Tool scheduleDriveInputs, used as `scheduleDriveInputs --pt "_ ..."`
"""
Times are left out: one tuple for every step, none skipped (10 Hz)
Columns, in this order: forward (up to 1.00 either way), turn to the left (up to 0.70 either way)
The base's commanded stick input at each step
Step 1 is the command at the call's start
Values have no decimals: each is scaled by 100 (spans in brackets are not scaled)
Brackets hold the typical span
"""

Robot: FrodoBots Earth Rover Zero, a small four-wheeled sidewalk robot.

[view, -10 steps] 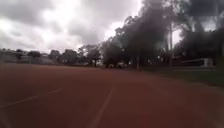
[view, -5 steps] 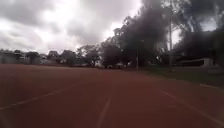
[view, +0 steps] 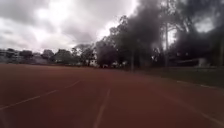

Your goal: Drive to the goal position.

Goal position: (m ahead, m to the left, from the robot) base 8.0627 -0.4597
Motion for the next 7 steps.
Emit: scheduleDriveInputs --pt "70 0" --pt "70 0" --pt "70 0" --pt "70 0" --pt "70 0" --pt "70 0" --pt "70 0"
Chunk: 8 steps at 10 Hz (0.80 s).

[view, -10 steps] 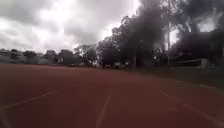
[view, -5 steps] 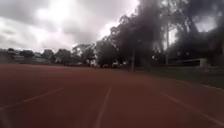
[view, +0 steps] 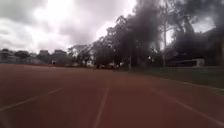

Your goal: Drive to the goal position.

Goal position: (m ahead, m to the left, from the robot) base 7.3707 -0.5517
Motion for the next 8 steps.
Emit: scheduleDriveInputs --pt "70 0" --pt "70 0" --pt "70 0" --pt "70 0" --pt "70 0" --pt "70 0" --pt "70 0" --pt "70 0"
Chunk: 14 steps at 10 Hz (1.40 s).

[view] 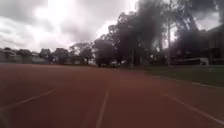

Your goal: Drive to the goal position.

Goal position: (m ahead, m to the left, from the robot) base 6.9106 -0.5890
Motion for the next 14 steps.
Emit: scheduleDriveInputs --pt "70 0" --pt "70 0" --pt "70 0" --pt "70 0" --pt "70 -35" --pt "70 -35" --pt "70 -35" --pt "70 -22" --pt "70 -9" --pt "70 0" --pt "70 0" --pt "70 0" --pt "70 0" --pt "70 0"
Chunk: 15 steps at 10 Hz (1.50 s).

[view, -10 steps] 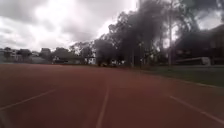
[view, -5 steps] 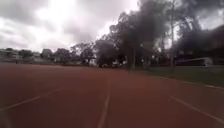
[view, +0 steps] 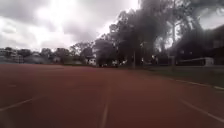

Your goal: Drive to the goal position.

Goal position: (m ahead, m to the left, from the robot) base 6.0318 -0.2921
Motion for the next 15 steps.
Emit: scheduleDriveInputs --pt "70 0" --pt "70 0" --pt "70 0" --pt "70 0" --pt "70 0" --pt "70 0" --pt "70 0" --pt "70 0" --pt "70 0" --pt "70 0" --pt "70 0" --pt "70 0" --pt "70 -9" --pt "70 -22" --pt "70 -35"
